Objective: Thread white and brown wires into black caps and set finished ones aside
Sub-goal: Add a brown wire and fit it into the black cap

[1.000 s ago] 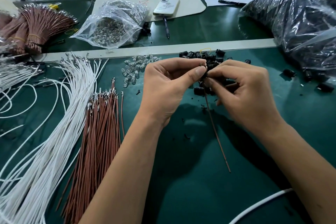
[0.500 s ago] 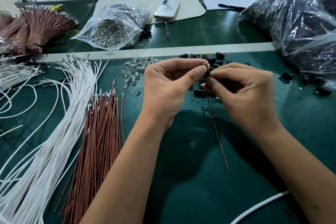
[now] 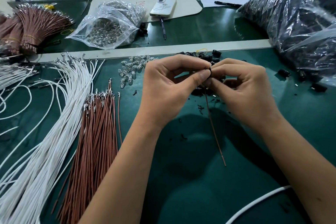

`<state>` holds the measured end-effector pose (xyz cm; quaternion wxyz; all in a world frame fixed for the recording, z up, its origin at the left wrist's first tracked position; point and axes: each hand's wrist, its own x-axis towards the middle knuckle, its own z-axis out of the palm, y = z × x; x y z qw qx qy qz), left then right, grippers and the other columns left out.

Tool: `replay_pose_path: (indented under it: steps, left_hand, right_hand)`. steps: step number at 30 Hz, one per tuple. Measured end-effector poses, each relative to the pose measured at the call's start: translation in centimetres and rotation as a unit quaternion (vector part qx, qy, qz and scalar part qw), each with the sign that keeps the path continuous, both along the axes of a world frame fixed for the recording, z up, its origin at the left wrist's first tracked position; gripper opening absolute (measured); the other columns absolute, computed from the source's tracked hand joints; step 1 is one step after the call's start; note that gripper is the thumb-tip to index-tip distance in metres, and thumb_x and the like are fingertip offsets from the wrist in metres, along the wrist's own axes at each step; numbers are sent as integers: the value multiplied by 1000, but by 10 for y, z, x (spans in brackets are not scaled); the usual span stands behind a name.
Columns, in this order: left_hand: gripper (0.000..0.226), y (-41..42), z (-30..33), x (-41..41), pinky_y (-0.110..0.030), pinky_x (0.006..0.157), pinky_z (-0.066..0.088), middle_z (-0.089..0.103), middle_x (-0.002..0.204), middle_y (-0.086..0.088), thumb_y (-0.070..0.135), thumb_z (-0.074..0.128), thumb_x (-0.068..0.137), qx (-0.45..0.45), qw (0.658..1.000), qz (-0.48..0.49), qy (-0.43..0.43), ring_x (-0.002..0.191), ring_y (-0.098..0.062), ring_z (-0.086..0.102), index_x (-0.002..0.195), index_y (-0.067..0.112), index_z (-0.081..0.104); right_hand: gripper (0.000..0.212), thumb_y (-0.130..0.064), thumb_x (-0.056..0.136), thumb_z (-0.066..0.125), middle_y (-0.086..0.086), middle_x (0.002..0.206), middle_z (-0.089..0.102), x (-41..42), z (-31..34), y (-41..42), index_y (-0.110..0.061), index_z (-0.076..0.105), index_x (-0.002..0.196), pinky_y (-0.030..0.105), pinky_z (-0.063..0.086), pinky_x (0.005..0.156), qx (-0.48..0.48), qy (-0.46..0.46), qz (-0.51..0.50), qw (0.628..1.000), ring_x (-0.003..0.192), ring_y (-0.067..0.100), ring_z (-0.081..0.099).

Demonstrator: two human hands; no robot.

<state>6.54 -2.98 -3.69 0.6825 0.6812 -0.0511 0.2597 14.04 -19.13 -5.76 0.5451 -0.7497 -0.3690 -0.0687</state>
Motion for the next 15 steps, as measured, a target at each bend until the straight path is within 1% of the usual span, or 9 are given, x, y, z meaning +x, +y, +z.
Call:
replay_pose_path:
  steps: [2, 4, 6, 7, 9, 11, 12, 15]
  left_hand:
    - [19, 0, 0, -1, -34, 84, 60, 73, 92, -26, -15, 75, 78, -9, 1000, -16, 10, 87, -36, 73, 97, -12, 72]
    - [24, -1, 1, -2, -36, 87, 59, 74, 95, -24, -17, 76, 76, -24, 999, -26, 19, 90, -31, 73, 98, -10, 71]
    - [30, 0, 1, -2, -36, 87, 59, 74, 94, -21, -19, 76, 73, -38, 999, -29, 22, 91, -28, 73, 100, -6, 70]
    - [35, 0, 2, -2, -36, 86, 59, 74, 93, -19, -19, 77, 73, -42, 999, -28, 20, 91, -27, 73, 102, -4, 69]
    - [41, 0, 3, -2, -38, 84, 59, 73, 90, -16, -19, 78, 71, -48, 998, -26, 17, 91, -29, 73, 106, -1, 65]
    - [42, 0, 2, -1, -39, 83, 60, 73, 89, -15, -18, 79, 71, -52, 998, -23, 14, 90, -30, 73, 106, -1, 62]
    - [42, 0, 2, -1, -38, 83, 60, 74, 89, -16, -17, 79, 71, -53, 998, -20, 13, 90, -29, 73, 105, -2, 62]
    - [40, 1, 2, -1, -37, 82, 59, 74, 91, -16, -15, 81, 71, -58, 998, -14, 14, 89, -27, 73, 104, -2, 62]
  right_hand:
    - [9, -15, 93, 78, 0, 93, 73, 2, 0, -1, -7, 80, 94, 39, 55, 62, 3, -2, 8, 1000, 83, 17, 71]
    - [9, -14, 93, 77, 2, 94, 73, 2, 1, -1, -5, 79, 93, 32, 51, 61, 3, -11, 16, 1000, 84, 16, 70]
    - [8, -12, 94, 77, 3, 95, 73, 2, 2, 0, -3, 79, 94, 28, 49, 62, 2, -19, 24, 1000, 84, 17, 70]
    - [8, -11, 94, 76, 3, 95, 73, 2, 2, 0, -3, 78, 94, 29, 49, 62, 1, -22, 27, 999, 84, 17, 70]
    - [7, -10, 95, 75, 4, 95, 72, 1, 2, 0, -3, 77, 93, 37, 52, 62, 0, -25, 31, 999, 85, 19, 70]
    - [9, -9, 96, 74, 6, 94, 70, 0, 2, 1, -1, 75, 93, 46, 53, 62, -4, -22, 33, 999, 82, 23, 68]
    - [9, -9, 96, 73, 7, 93, 69, 0, 2, 1, -1, 74, 93, 48, 53, 62, -8, -21, 34, 999, 81, 24, 67]
    - [10, -10, 97, 72, 7, 90, 66, -2, 2, 1, -2, 72, 91, 48, 50, 59, -12, -7, 40, 999, 78, 21, 64]
